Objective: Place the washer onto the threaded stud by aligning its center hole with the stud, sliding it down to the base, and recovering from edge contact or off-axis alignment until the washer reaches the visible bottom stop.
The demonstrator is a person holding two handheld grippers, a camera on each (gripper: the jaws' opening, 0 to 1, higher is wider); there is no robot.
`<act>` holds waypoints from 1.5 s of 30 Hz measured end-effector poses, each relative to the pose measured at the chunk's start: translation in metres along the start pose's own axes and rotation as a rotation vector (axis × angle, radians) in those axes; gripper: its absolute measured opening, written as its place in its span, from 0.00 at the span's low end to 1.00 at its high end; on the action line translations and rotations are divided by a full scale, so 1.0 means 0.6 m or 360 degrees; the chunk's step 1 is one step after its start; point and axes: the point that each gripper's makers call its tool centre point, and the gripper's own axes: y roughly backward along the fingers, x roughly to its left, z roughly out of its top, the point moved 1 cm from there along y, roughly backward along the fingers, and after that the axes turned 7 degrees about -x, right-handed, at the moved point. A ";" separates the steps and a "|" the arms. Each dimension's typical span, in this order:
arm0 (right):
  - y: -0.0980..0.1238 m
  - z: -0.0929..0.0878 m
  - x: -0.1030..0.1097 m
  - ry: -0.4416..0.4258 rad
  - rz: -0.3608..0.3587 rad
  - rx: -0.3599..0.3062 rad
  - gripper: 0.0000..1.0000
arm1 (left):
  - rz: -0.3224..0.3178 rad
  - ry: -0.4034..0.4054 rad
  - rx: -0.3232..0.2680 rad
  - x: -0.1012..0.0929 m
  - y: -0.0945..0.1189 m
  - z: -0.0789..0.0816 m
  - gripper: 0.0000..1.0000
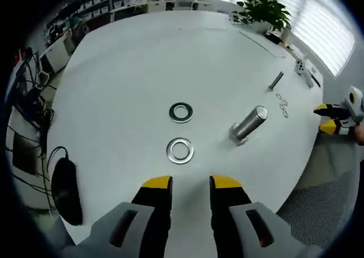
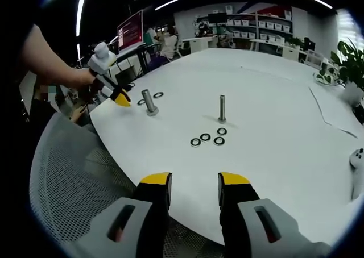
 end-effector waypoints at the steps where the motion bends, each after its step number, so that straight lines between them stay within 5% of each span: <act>1: 0.000 0.000 0.000 -0.0003 -0.0002 -0.0002 0.35 | 0.0012 -0.0030 0.0025 0.004 -0.003 0.002 0.25; 20: 0.001 0.004 -0.005 -0.0028 -0.0026 -0.0032 0.35 | -0.0040 -0.0218 0.0176 0.001 -0.044 0.035 0.28; 26: 0.002 0.004 -0.003 -0.0025 -0.0023 -0.0027 0.35 | -0.0076 -0.0497 0.0341 0.008 -0.051 0.026 0.24; 40: 0.002 0.003 -0.004 -0.0022 -0.0023 -0.0023 0.34 | -0.0069 -0.0538 0.0408 0.007 -0.053 0.031 0.21; 45: 0.002 0.003 -0.004 -0.0020 -0.0021 -0.0019 0.34 | -0.0132 -0.0707 0.0565 -0.004 -0.044 0.013 0.21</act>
